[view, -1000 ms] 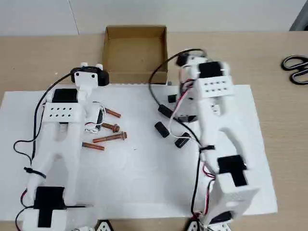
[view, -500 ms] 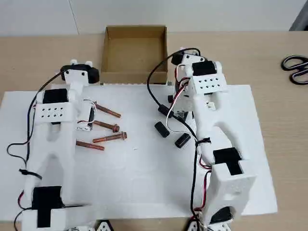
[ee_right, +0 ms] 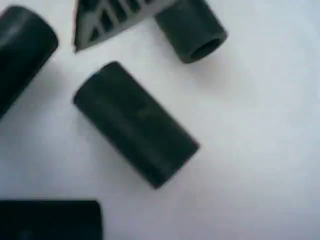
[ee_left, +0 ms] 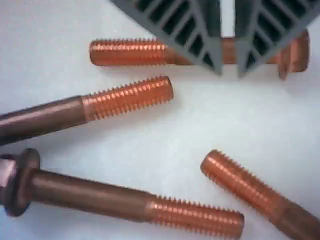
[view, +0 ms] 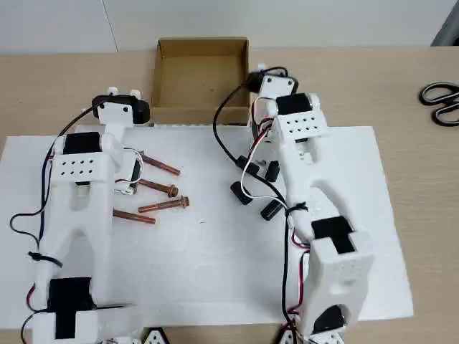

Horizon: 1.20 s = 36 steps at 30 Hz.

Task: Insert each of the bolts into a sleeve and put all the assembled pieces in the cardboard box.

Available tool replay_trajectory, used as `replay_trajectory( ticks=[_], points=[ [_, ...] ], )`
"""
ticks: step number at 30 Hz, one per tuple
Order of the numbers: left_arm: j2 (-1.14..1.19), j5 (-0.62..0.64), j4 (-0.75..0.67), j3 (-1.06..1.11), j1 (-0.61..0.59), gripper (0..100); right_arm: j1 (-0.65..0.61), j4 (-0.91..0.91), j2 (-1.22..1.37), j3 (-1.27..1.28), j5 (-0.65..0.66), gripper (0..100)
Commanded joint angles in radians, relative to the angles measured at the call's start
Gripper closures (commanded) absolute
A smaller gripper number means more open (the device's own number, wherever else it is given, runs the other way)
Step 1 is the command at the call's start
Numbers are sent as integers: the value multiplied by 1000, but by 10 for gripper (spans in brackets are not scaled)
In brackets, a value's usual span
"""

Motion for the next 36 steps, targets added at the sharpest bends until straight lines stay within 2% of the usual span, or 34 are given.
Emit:
replay_trajectory(
  ticks=[1,8,18,26,36],
  points=[
    [-2,-15,-15,-38,-3,988,4,-15,35,-52,14,890],
    [-2,-15,-15,-38,-3,988,4,-4,134,-146,12,890],
    [-2,-15,-35,-7,-6,988,19,48,208,-147,12,890],
    [-2,-15,-61,33,-5,988,-12,131,209,-147,14,890],
    [-2,-12,-61,33,-5,988,-12,130,219,-144,34,895]
  ],
)
